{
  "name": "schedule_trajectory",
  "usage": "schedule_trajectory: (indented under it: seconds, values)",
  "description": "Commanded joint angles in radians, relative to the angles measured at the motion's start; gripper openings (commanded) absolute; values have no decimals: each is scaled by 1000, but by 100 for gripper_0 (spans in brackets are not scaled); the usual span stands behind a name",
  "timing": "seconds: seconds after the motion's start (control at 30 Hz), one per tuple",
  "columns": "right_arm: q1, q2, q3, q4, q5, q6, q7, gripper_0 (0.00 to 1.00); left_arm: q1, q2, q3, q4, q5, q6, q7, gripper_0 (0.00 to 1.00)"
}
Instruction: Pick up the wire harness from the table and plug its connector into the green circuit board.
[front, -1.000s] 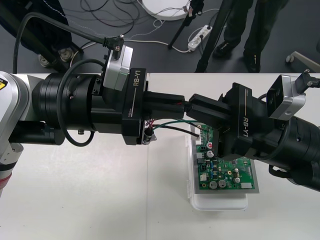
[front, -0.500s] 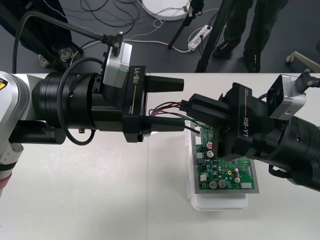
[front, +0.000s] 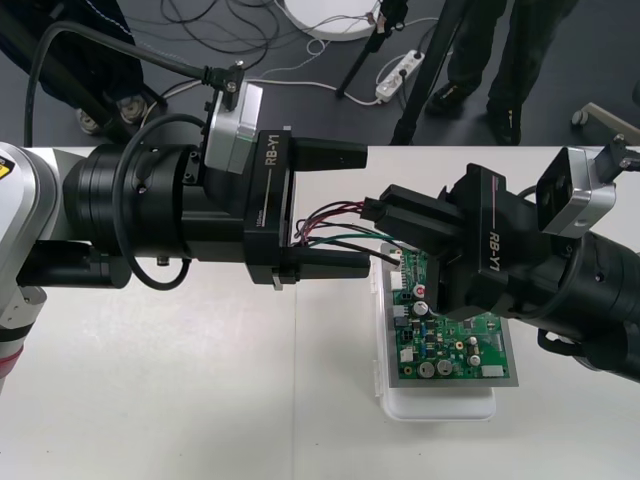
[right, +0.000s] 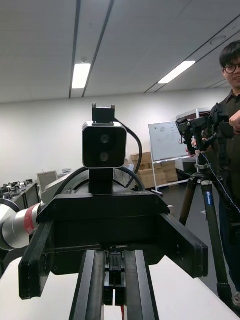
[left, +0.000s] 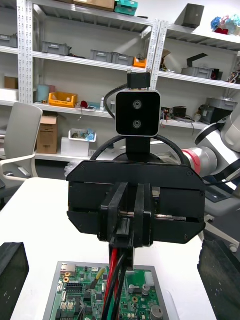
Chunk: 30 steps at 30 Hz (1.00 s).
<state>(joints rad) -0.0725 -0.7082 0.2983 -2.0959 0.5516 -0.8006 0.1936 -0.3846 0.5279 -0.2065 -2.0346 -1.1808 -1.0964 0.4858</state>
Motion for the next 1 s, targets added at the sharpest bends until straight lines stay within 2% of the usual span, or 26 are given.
schedule_trajectory:
  seconds: [0.03, 0.7, 1.0]
  values:
    - [-26, -10, 10, -30, -35, -6, 13, 0, -34, 52, -11, -10, 44, 47, -23, 100]
    - [-23, -23, -2, -30, -35, -5, 9, 0, 32, 210, 75, -12, 196, 41, -35, 100]
    - [-24, -23, -2, -29, -35, -3, 9, 0, 49, 276, 171, -10, 225, -60, -24, 100]
